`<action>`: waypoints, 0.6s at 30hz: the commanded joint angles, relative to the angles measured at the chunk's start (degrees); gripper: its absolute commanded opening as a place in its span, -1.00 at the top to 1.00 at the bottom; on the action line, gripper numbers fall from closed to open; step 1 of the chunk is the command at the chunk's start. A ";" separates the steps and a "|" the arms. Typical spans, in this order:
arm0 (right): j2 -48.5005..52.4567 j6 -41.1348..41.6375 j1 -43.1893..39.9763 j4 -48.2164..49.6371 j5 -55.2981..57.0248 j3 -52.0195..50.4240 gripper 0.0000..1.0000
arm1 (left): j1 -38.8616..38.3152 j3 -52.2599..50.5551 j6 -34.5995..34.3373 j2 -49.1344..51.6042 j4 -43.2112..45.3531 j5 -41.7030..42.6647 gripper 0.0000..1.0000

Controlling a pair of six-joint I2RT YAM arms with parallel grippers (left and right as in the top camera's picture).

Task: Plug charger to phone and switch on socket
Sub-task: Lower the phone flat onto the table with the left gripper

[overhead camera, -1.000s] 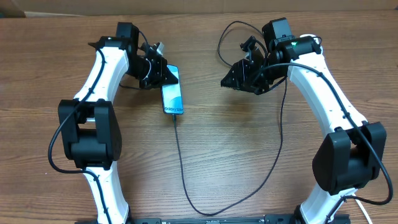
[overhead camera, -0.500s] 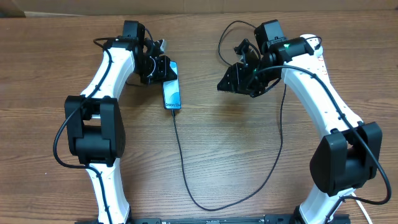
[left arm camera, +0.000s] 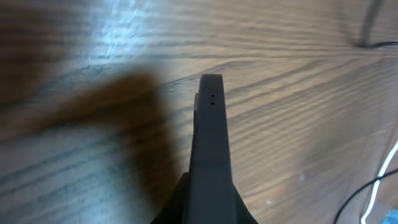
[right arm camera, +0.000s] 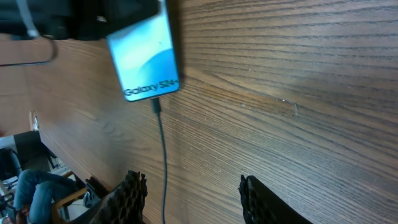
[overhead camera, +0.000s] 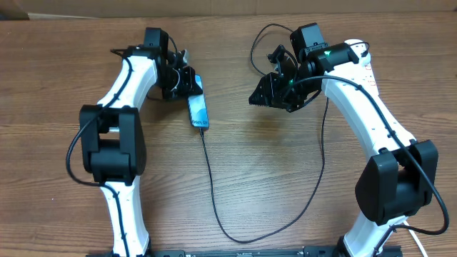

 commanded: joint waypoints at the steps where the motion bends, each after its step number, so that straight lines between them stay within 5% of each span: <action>1: -2.12 -0.50 0.04 0.31 0.22 1.53 0.01 | -0.55 1.51 -0.72 2.99 0.02 1.73 0.92; 13: -2.12 -0.48 0.04 0.37 0.83 1.53 -0.07 | -0.37 1.51 1.16 3.10 0.15 -2.78 0.92; 18: -2.12 -0.48 0.04 0.33 0.83 1.53 -0.08 | -0.39 1.51 1.16 3.10 -0.17 -4.52 0.77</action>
